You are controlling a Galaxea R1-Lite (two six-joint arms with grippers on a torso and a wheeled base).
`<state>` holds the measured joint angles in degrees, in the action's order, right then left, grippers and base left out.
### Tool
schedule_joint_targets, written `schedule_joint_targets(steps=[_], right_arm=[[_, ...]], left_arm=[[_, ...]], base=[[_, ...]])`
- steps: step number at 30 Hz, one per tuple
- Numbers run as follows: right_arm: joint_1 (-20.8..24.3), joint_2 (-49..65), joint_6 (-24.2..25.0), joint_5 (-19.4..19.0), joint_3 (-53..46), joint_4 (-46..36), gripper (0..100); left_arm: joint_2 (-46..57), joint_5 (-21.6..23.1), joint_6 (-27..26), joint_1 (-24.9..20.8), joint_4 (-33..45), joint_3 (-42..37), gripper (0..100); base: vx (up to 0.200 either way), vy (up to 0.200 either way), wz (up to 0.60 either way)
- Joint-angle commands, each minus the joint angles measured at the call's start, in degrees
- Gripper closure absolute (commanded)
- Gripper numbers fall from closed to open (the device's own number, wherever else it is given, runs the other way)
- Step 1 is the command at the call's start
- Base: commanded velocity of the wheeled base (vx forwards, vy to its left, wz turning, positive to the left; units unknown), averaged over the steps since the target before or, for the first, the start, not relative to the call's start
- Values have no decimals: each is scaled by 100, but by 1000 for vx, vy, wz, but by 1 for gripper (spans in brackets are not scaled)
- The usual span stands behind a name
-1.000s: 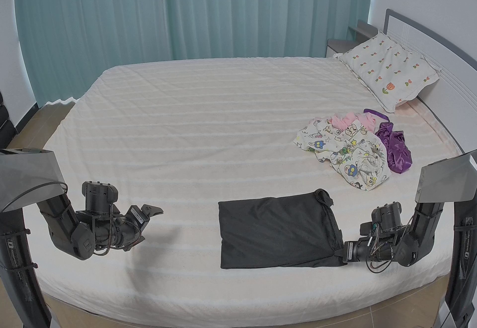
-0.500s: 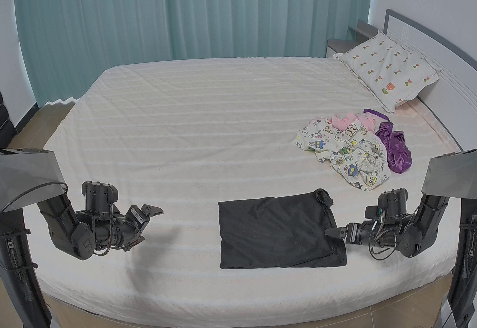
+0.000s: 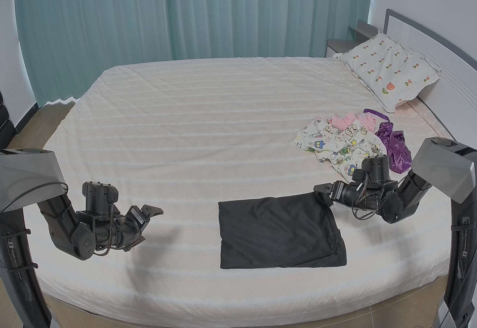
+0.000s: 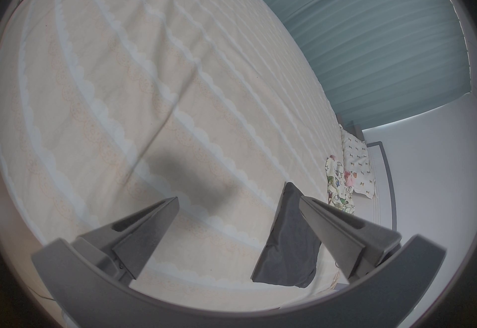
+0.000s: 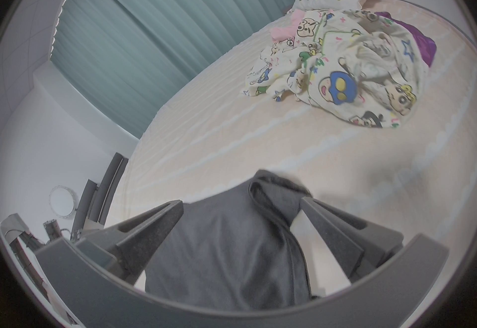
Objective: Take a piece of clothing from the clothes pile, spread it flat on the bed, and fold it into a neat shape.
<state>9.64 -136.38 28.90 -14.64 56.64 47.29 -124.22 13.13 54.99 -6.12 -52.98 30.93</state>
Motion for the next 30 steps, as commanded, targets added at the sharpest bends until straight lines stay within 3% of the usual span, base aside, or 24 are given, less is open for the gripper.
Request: schedule_joint_targets(steps=[1,7,8,13,22,30], right_arm=[[143,-873,45,269,1148,-607,0],[143,-943,-25,278,1517,-1108,0],[143,-943,-25,304,1561,-1204,100],[99,-935,-16,550,1658,-1336,100],[-50,-856,168,532,1666,-1327,100],[-252,-917,669,489,1877,-1319,100]], left_arm=[[-14,-3,3,-3,-2,1,0],[-14,-3,3,-3,-2,1,0],[-14,-3,3,-3,-2,1,0],[-14,-3,3,-3,-2,1,0],[-14,-3,3,-3,-2,1,0],[-14,-3,3,-3,-2,1,0]], base=[[0,0,0],[0,0,0],[0,0,0],[0,0,0],[0,0,0],[0,0,0]])
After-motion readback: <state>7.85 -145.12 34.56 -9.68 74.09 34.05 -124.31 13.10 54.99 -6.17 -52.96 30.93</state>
